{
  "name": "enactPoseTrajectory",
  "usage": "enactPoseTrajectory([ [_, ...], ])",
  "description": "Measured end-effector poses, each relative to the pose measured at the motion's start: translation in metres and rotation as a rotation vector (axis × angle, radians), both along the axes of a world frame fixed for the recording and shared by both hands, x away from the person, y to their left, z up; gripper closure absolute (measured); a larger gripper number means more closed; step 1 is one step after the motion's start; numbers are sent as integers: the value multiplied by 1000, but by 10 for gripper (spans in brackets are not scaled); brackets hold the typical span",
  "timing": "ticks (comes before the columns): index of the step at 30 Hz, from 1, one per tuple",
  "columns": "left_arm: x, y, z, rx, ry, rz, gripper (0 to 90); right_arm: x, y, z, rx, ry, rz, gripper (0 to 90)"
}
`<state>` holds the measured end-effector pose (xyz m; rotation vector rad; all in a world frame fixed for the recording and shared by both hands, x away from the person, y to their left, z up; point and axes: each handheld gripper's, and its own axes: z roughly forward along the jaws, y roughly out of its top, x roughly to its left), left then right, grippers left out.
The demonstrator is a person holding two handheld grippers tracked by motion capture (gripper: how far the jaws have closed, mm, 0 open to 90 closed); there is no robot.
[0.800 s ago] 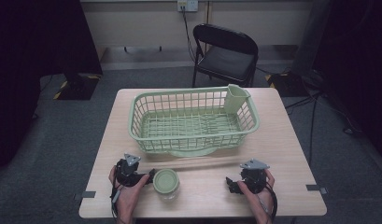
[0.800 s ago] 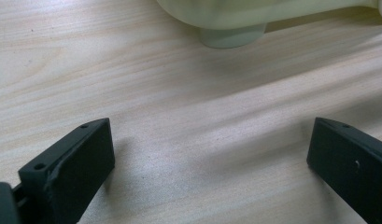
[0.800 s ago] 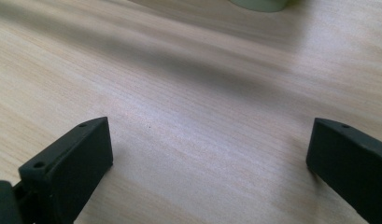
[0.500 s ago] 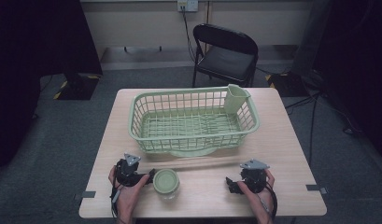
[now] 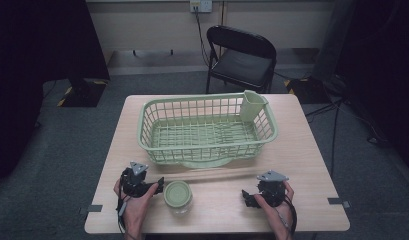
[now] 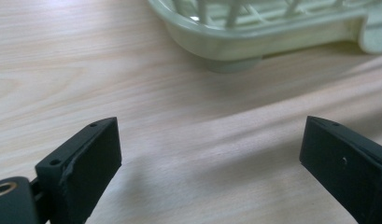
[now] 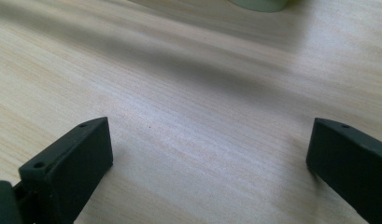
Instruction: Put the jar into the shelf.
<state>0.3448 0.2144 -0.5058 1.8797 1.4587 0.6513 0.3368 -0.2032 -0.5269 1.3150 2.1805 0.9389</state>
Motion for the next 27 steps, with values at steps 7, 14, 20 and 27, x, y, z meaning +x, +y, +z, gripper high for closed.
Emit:
enactPoseTrajectory([
  [7,-13,7,9,-94,-15,8,29,0,0,0,0,0,0,0],
  [14,-25,3,25,-112,-39,-34,27,0,0,0,0,0,0,0],
  [20,-34,-7,37,-85,-72,-94,27,0,0,0,0,0,0,0],
  [27,-48,-10,59,-157,-179,-134,39,0,0,0,0,0,0,0],
])
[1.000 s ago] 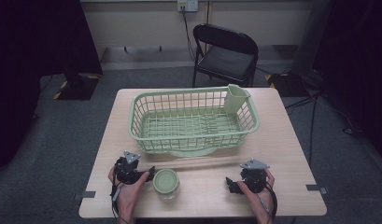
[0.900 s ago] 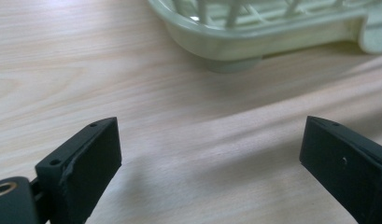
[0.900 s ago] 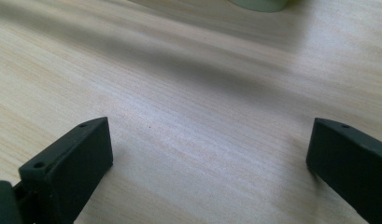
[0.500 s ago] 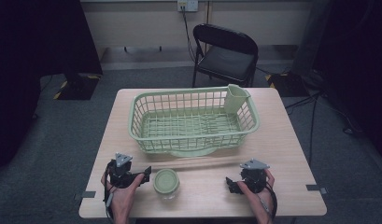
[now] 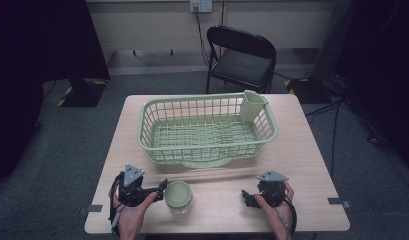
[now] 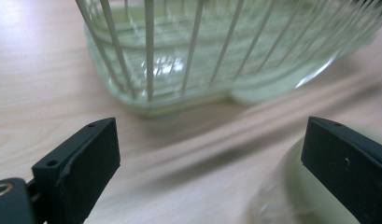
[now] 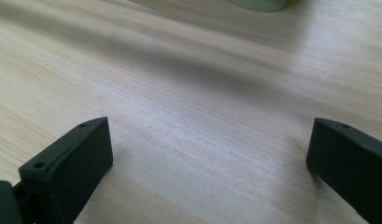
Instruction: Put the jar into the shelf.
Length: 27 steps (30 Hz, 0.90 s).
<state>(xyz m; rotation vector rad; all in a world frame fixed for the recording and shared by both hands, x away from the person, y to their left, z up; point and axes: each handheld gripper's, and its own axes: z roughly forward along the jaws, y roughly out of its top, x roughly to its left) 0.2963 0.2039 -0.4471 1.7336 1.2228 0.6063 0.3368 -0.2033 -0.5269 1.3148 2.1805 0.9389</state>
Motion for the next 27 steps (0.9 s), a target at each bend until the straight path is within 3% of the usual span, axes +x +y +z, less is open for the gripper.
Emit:
enactPoseTrajectory([
  [3,-3,-2,6,22,-6,-18,34,0,0,0,0,0,0,0],
  [6,-7,-8,11,23,-23,-82,32,0,0,0,0,0,0,0],
  [8,-8,-19,13,74,-21,-160,31,0,0,0,0,0,0,0],
  [13,-7,-29,11,88,-20,-231,31,0,0,0,0,0,0,0],
  [16,-9,-38,10,82,-27,-303,30,0,0,0,0,0,0,0],
  [18,-10,-43,10,109,-31,-329,30,0,0,0,0,0,0,0],
  [21,-11,-49,8,163,-19,-366,30,0,0,0,0,0,0,0],
  [24,-12,-54,5,170,-5,-411,30,0,0,0,0,0,0,0],
  [27,-11,-59,1,211,19,-423,30,0,0,0,0,0,0,0],
])
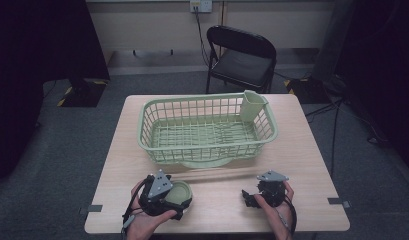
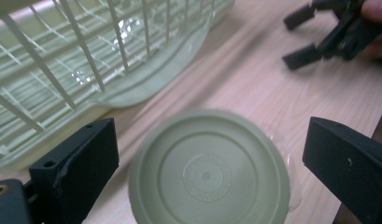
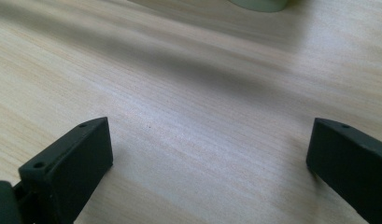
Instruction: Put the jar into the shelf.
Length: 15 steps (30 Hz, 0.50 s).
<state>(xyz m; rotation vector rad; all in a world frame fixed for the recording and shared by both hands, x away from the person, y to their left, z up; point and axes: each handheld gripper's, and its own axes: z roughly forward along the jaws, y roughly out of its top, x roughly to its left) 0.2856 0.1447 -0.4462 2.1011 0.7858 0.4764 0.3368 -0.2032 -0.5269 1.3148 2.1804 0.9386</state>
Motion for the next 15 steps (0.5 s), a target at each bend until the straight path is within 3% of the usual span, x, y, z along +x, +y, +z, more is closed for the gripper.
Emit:
enactPoseTrajectory([
  [2,1,-2,-3,15,15,-12,28,0,0,0,0,0,0,0],
  [3,1,-4,-7,61,27,2,28,0,0,0,0,0,0,0],
  [4,2,-5,-9,78,33,2,28,0,0,0,0,0,0,0],
  [10,4,-6,-18,111,56,3,36,0,0,0,0,0,0,0],
  [15,5,-5,-21,104,62,-12,29,0,0,0,0,0,0,0],
])
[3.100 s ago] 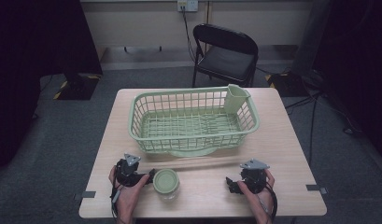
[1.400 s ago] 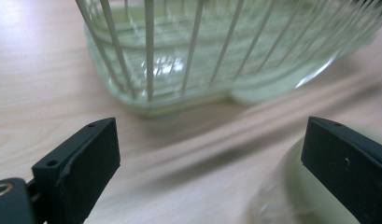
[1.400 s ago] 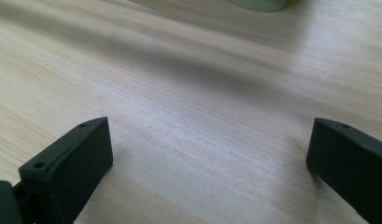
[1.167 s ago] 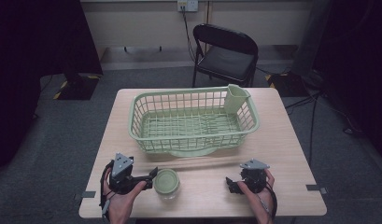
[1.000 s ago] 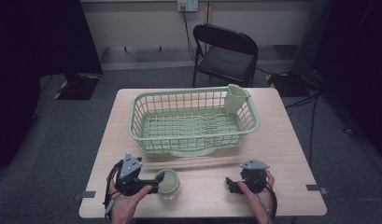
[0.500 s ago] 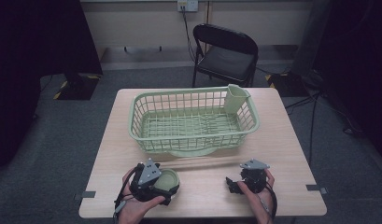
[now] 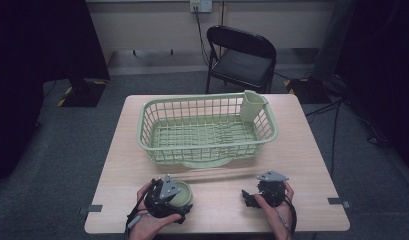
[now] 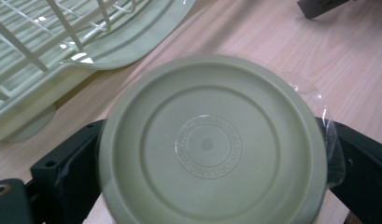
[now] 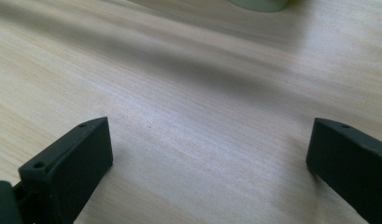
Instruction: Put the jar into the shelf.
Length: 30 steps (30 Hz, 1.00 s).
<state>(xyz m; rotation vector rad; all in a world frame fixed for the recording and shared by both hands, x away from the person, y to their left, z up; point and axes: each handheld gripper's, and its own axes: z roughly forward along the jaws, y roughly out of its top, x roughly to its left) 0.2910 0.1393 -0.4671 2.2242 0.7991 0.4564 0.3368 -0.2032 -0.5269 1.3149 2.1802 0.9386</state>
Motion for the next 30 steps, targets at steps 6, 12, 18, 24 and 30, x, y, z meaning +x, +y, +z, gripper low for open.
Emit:
enactPoseTrajectory([
  [6,2,3,-2,-23,-4,-5,84,0,0,0,0,0,0,0],
  [12,1,5,-3,-39,-9,-8,92,0,0,0,0,0,0,0],
  [18,1,7,-3,-47,-2,-7,94,0,0,0,0,0,0,0],
  [24,1,9,0,-61,-14,-9,94,0,0,0,0,0,0,0],
  [30,2,8,7,-68,-23,-22,95,0,0,0,0,0,0,0],
])
